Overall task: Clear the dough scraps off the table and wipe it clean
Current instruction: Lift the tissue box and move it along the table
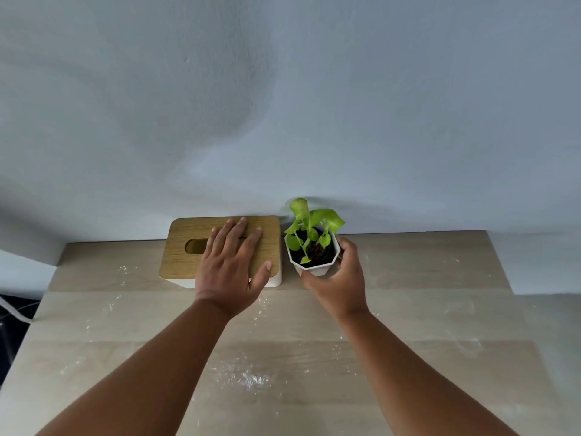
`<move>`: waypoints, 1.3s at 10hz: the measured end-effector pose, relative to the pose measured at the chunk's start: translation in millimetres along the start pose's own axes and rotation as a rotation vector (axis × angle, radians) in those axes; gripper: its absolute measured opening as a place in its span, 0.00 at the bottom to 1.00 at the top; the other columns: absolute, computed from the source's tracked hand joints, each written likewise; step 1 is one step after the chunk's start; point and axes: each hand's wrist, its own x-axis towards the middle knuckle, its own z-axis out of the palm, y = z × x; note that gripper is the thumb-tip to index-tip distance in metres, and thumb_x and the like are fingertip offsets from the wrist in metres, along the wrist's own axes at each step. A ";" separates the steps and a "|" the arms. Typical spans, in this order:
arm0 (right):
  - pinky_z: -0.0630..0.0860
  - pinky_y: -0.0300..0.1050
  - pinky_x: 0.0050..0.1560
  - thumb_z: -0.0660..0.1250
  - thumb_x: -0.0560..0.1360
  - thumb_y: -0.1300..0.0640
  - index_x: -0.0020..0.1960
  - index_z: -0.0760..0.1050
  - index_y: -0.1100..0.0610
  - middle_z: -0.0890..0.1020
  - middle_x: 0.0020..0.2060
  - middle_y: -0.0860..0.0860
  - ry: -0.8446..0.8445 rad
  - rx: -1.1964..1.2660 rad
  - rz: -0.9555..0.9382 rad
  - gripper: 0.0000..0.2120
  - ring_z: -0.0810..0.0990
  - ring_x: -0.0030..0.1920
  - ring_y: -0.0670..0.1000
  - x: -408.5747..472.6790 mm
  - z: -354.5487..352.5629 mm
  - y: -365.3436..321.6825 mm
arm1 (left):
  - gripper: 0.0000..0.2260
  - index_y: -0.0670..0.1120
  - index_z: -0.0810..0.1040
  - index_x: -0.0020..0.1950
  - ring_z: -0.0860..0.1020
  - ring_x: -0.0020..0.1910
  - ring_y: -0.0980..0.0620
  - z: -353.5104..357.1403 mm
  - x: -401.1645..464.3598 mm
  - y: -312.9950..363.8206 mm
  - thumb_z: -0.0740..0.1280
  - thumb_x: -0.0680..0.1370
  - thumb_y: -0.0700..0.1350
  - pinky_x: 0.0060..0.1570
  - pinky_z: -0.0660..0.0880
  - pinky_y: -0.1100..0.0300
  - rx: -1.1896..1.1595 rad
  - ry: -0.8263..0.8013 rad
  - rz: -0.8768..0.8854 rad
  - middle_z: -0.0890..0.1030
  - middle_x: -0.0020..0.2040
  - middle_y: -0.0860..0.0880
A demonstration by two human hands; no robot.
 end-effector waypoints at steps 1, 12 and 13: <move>0.81 0.39 0.56 0.86 0.60 0.49 0.68 0.70 0.47 0.81 0.57 0.37 0.022 0.011 -0.007 0.41 0.82 0.58 0.39 -2.8 -8.1 1.1 | 0.30 0.48 0.71 0.77 0.61 0.81 0.42 -0.8 0.5 1.5 0.60 0.79 0.63 0.79 0.56 0.40 -0.007 0.000 -0.008 0.67 0.79 0.43; 0.79 0.46 0.65 0.84 0.62 0.57 0.68 0.72 0.50 0.81 0.63 0.47 0.545 0.125 0.002 0.38 0.81 0.62 0.42 49.1 -205.7 53.9 | 0.30 0.47 0.71 0.76 0.64 0.79 0.41 3.1 3.2 0.1 0.57 0.79 0.62 0.78 0.58 0.40 0.039 0.006 0.013 0.69 0.77 0.42; 0.80 0.47 0.64 0.84 0.63 0.62 0.67 0.72 0.51 0.81 0.64 0.51 0.551 0.158 -0.009 0.37 0.82 0.62 0.44 53.1 -206.6 57.5 | 0.30 0.47 0.71 0.76 0.64 0.78 0.40 2.5 3.0 1.1 0.57 0.79 0.62 0.78 0.59 0.39 0.035 0.006 0.008 0.69 0.77 0.42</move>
